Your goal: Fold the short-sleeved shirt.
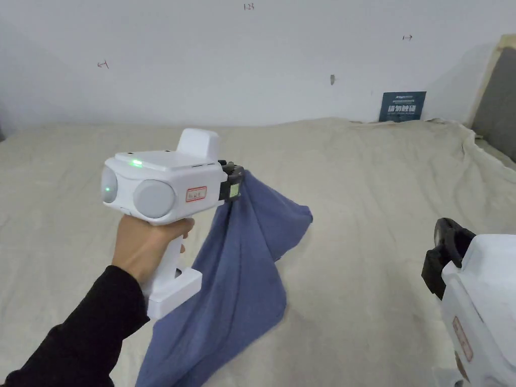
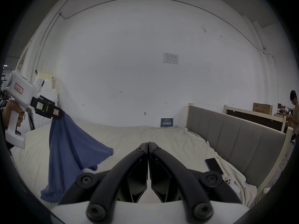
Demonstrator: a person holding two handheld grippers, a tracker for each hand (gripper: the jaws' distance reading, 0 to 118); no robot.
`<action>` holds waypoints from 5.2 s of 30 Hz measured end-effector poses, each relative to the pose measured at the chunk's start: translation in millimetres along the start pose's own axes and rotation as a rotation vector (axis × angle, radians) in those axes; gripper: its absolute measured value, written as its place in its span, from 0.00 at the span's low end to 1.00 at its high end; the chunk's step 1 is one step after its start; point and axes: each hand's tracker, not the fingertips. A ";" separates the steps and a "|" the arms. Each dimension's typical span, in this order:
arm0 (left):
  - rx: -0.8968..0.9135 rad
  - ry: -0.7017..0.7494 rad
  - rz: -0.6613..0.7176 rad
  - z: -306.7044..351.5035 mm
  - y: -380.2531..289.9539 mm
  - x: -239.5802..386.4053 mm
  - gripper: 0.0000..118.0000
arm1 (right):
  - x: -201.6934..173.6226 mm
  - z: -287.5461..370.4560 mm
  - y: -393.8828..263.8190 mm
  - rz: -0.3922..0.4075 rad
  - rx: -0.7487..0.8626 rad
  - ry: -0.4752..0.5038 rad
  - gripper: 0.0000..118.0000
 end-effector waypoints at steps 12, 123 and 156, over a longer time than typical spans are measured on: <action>-0.203 -0.177 -0.053 -77.9 -71.1 74.8 0.00 | 33.8 12.2 -15.0 -0.010 -0.036 -0.083 0.00; -0.639 0.316 0.430 3.4 -319.5 -43.0 0.27 | -16.6 -7.3 -32.0 0.007 -0.103 0.054 0.00; -0.465 0.210 0.431 23.4 -254.8 -48.0 0.04 | -1.3 -192.3 -214.5 -0.049 -0.890 0.091 0.44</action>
